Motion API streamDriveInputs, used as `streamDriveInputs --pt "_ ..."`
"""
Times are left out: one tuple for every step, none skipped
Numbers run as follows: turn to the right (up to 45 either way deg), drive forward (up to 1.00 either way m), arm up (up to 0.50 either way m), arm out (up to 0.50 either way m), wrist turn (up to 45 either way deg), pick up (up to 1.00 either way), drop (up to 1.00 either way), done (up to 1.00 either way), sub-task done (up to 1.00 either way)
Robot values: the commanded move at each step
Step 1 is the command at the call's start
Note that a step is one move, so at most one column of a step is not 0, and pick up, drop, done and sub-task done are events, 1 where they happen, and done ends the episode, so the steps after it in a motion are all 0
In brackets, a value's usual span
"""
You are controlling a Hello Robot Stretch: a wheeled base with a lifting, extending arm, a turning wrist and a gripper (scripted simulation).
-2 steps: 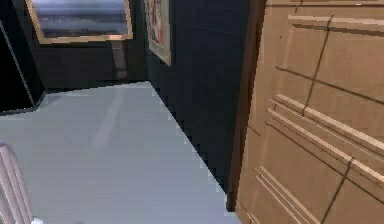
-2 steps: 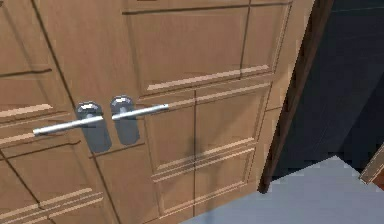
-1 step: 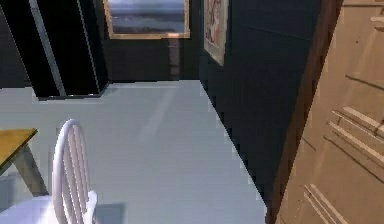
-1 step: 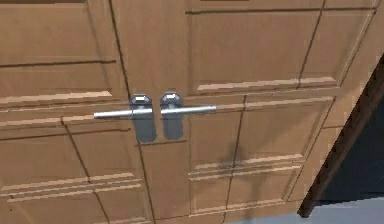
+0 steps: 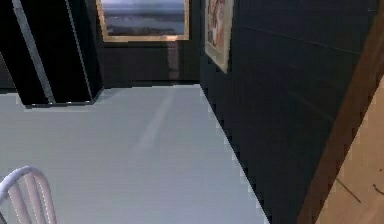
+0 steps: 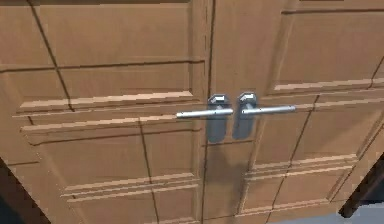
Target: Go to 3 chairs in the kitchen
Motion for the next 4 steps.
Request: streamDriveInputs --pt "-6.0 0.0 0.0 0.0 0.0 0.0 0.0 0.0 0.0" --pt "-3.0 0.0 0.0 0.0 0.0 0.0 0.0 0.0 0.0" --pt "-45.0 0.0 0.0 0.0 0.0 0.0 0.0 0.0 0.0" --pt "-45.0 0.0 0.0 0.0 0.0 0.0 0.0 0.0 0.0"
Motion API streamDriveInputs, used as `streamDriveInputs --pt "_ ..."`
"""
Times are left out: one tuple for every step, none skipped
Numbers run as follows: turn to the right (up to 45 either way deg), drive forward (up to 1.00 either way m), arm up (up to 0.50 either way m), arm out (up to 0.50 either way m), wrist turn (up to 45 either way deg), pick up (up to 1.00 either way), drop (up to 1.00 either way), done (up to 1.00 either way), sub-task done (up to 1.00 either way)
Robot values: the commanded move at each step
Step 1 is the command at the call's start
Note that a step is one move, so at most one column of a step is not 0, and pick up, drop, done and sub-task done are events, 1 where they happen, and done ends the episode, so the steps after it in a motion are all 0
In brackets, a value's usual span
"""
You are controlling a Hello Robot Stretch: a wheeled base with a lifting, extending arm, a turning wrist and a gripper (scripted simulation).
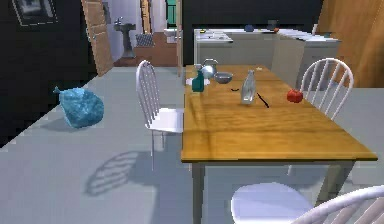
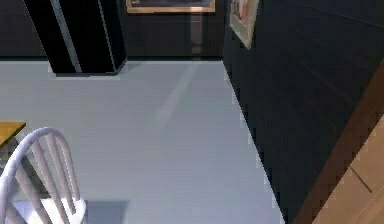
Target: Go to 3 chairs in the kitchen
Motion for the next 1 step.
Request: streamDriveInputs --pt "0.0 0.15 0.0 0.0 0.0 0.0 0.0 0.0 0.0"
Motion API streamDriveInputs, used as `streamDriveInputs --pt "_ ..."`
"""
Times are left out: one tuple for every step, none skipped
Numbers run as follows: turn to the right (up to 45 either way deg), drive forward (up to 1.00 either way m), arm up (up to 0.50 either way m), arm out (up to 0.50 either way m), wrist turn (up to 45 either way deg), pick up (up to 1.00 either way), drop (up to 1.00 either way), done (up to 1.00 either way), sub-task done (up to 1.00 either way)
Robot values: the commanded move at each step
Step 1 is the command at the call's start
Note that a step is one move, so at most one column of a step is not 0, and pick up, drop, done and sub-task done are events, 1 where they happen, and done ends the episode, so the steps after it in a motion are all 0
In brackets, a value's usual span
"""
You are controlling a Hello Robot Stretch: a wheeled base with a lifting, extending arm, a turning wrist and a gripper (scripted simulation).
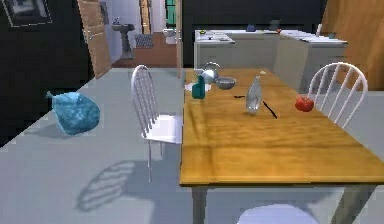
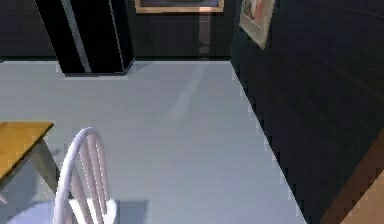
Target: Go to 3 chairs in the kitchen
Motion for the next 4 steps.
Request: streamDriveInputs --pt "45.0 0.0 0.0 0.0 0.0 0.0 0.0 0.0 0.0" --pt "45.0 0.0 0.0 0.0 0.0 0.0 0.0 0.0 0.0" --pt "9.0 0.0 0.0 0.0 0.0 0.0 0.0 0.0 0.0" --pt "0.0 0.95 0.0 0.0 0.0 0.0 0.0 0.0 0.0"
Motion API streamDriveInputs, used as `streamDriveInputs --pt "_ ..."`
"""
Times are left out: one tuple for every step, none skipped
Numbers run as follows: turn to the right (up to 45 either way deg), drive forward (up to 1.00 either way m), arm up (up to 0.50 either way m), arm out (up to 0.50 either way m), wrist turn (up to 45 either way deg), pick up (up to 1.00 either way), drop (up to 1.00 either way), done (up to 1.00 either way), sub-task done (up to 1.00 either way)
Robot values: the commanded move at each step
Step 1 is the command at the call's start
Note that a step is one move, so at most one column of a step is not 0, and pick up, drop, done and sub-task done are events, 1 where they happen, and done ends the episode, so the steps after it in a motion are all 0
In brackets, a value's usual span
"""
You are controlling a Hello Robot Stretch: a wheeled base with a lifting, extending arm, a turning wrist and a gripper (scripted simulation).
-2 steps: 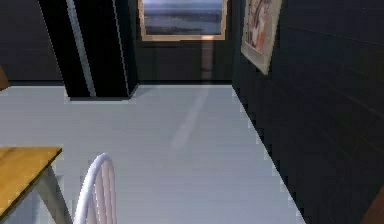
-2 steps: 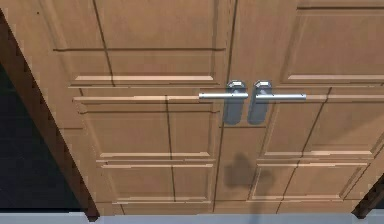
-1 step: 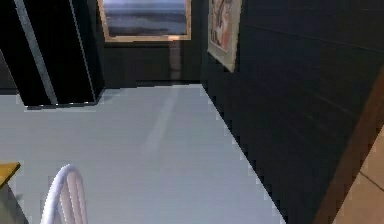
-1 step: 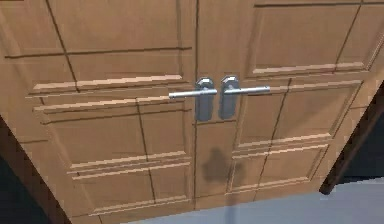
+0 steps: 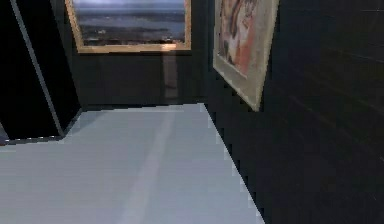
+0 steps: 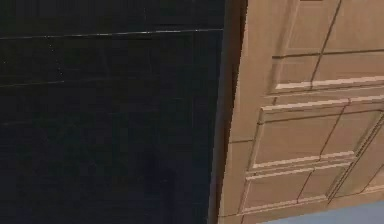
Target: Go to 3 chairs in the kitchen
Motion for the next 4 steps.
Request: streamDriveInputs --pt "-15.0 0.0 0.0 0.0 0.0 0.0 0.0 0.0 0.0" --pt "0.0 0.1 0.0 0.0 0.0 0.0 0.0 0.0 0.0" --pt "-45.0 0.0 0.0 0.0 0.0 0.0 0.0 0.0 0.0" --pt "0.0 0.45 0.0 0.0 0.0 0.0 0.0 0.0 0.0"
